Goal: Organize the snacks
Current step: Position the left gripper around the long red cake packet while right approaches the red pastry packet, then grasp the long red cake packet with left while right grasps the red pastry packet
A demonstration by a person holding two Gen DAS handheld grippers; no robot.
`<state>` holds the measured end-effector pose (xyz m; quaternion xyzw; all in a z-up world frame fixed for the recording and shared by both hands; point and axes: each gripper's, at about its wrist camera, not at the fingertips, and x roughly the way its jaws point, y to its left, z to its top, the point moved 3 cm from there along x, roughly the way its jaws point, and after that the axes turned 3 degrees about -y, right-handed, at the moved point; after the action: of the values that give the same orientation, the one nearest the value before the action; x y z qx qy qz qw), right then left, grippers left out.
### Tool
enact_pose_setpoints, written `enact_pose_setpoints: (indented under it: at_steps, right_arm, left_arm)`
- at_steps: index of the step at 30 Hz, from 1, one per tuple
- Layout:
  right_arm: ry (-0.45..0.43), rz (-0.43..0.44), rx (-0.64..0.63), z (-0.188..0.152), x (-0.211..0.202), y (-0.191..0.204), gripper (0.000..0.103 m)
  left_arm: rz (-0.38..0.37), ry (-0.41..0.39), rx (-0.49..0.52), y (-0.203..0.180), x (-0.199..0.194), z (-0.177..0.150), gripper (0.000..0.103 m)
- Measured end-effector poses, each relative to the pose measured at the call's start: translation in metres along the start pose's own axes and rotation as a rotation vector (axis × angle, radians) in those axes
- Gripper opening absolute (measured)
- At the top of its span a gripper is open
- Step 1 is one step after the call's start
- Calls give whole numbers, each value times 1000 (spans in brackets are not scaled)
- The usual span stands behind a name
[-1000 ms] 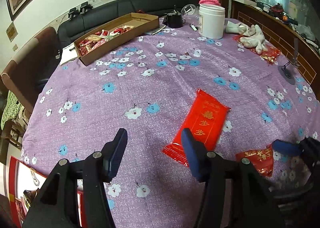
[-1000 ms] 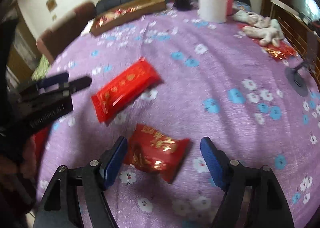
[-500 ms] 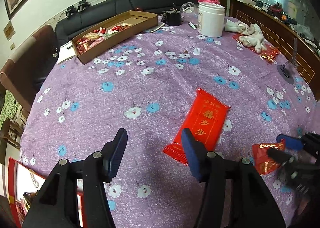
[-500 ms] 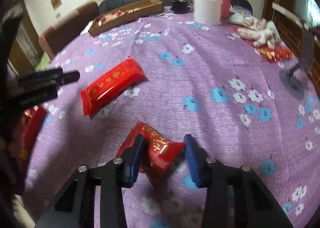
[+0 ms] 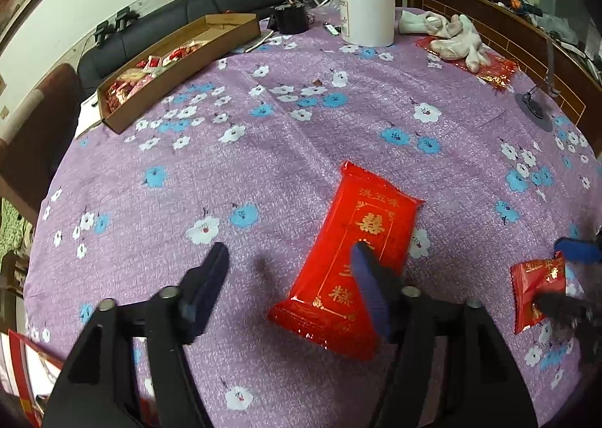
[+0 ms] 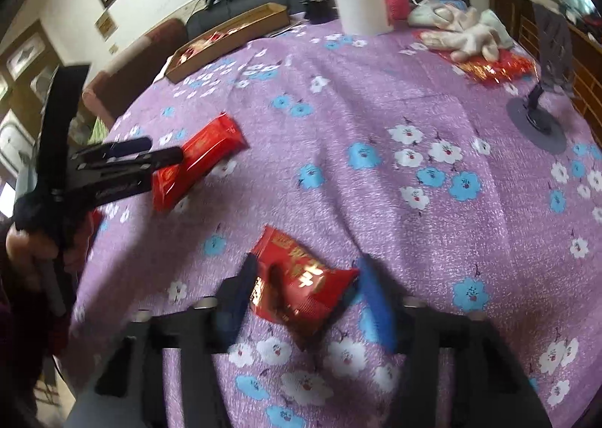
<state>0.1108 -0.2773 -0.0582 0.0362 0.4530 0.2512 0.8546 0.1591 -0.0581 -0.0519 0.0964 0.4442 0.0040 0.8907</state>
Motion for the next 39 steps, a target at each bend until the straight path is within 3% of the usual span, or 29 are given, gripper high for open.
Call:
enact_pose_setpoints:
  at_steps: [8,11,15,19,22,27,32,34,36,39]
  right_arm:
    - [0,-84,-276,8,-15,13,76]
    - [19,-81,-420,6,-10,23,76]
    - [39,-59,-509,7,-2,30,76]
    - [87,-46,-550,3,14,39,76]
    - [89,-34,-534,1,20,39,76]
    - [115,49,-396,5,25,24,78]
    - [105,22,-376,2,24,27,76]
    - [104,13,-363,-1,21,31,70]
    - [105,-3,-349,-4,19,32,67]
    - [105,-9,-307,-8,14,32,60]
  left_arm:
    - [16,-29,5,-6,1,3,73]
    - [-59,-14,21,-15,-9,0,73]
    - [-27,-42,62,-24,-15,0,85]
    - [-46,36,30,-24,2,-4,85]
    - [-37,64,15,-26,11,-10,85]
    - [-78,69,-92,-19,16,-11,87]
    - [-61,40,-148,-21,16,-13,88]
    - [-56,20,-152,-25,13,-14,83]
    - [-61,5,-139,-30,10,-15,67]
    - [-65,-6,-103,-40,3,-16,55]
